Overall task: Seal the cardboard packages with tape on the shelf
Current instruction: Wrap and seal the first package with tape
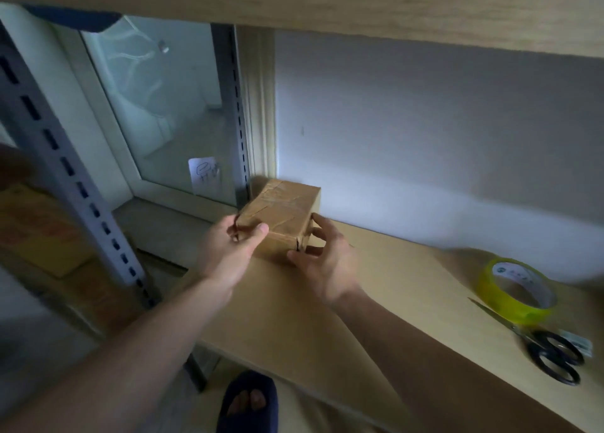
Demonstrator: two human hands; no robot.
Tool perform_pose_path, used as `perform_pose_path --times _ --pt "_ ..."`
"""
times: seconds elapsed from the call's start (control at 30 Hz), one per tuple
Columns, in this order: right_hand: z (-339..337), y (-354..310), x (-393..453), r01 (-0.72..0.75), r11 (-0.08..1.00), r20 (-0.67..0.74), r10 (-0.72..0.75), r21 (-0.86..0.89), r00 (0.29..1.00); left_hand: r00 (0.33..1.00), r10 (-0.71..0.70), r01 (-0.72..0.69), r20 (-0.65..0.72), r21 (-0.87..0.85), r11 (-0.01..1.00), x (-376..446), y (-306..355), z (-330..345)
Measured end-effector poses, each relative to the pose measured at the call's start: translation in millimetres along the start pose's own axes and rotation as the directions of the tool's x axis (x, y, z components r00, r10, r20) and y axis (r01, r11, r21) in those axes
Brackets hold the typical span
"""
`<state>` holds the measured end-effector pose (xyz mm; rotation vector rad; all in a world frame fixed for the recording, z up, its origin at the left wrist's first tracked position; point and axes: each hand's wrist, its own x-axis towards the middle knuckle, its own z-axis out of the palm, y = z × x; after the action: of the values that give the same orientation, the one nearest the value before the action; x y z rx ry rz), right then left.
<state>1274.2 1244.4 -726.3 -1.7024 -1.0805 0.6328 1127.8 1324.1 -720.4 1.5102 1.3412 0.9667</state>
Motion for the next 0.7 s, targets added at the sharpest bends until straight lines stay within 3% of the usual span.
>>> perform_pose_path --times 0.2,0.4,0.63,0.7 --pt "34 -3 28 0.027 0.999 0.008 -0.027 0.019 1.0 0.996 0.005 -0.025 -0.09 -0.22 0.975 28 -10 -6" --pt "48 -1 49 0.021 1.0 -0.022 -0.021 0.02 1.0 0.995 -0.015 -0.014 -0.104 -0.27 0.963 51 -17 -3" --pt "43 2 47 0.018 1.0 0.025 -0.018 0.011 1.0 0.988 -0.028 -0.004 -0.149 -0.215 0.977 48 -12 -3" --pt "37 3 42 0.033 0.999 0.034 -0.031 -0.037 0.999 0.983 -0.029 0.005 -0.182 -0.13 0.992 43 -8 -7"
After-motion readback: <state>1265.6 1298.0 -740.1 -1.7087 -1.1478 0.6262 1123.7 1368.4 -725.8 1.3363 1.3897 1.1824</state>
